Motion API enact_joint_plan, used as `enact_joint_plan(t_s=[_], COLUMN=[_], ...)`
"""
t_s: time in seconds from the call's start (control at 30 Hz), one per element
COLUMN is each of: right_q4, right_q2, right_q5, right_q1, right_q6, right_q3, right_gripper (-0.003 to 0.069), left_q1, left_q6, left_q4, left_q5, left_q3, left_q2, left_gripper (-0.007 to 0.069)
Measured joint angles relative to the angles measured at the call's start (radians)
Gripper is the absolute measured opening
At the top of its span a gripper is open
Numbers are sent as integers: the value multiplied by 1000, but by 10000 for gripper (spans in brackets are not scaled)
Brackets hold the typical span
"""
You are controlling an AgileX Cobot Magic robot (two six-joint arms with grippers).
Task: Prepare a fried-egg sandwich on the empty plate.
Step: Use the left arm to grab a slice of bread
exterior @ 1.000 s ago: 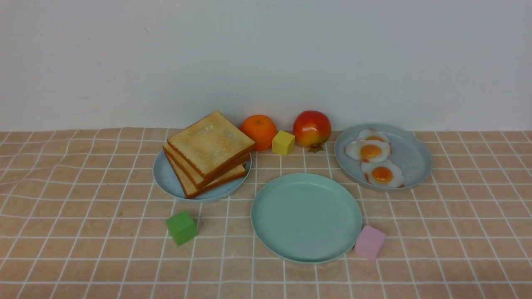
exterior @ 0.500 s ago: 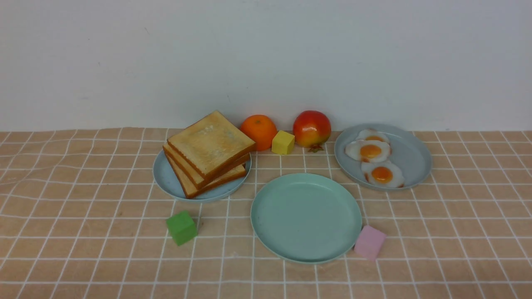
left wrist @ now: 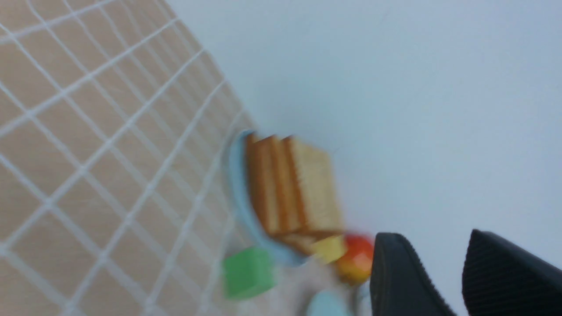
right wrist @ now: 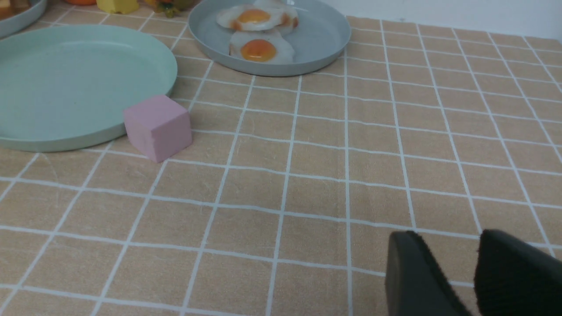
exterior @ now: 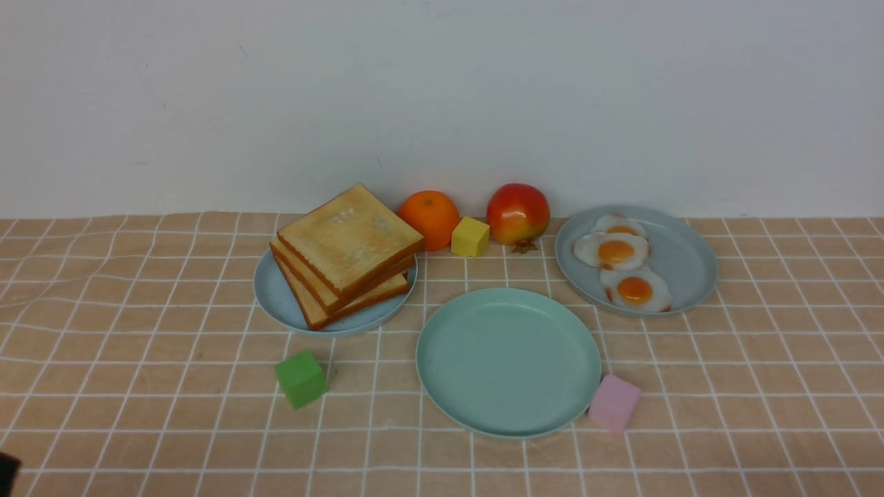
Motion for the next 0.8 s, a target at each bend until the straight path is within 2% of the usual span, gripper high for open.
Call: enact_joint_plan(t_s=[0.13, 0.27, 0.37, 0.43, 0.47, 0.6, 0.63, 0.67, 0.73, 0.8], right_q4=[0, 0, 0, -1, -2, 8, 13, 63, 136, 300], right_q2=[0, 0, 0, 0, 0, 0, 0, 0, 0, 0], right_q5=[0, 0, 0, 0, 0, -30, -34, -66, -102, -190], right_q1=[0, 0, 0, 0, 0, 0, 0, 0, 0, 0], right_q6=[0, 0, 0, 0, 0, 4, 7, 32, 72, 161], right_q3=[0, 0, 0, 0, 0, 4, 5, 10, 11, 11], right_gripper=[239, 239, 239, 239, 239, 239, 239, 239, 239, 239], left_q1=[0, 0, -1, -20, -21, -59, -59, -75, -90, -109], left_q6=[5, 36, 123, 236, 244, 418, 418, 466, 499, 529], left_q4=[-41, -28, 8, 24, 24, 43, 43, 53, 62, 73], left_q5=[-61, 24, 139, 253, 263, 555, 555, 654, 719, 767], left_q3=[0, -51, -148, -254, -262, -451, -451, -516, -566, -635], left_q2=[0, 0, 0, 42, 55, 266, 276, 357, 422, 528], left_gripper=[229, 185, 120, 66, 59, 15, 15, 13, 13, 13])
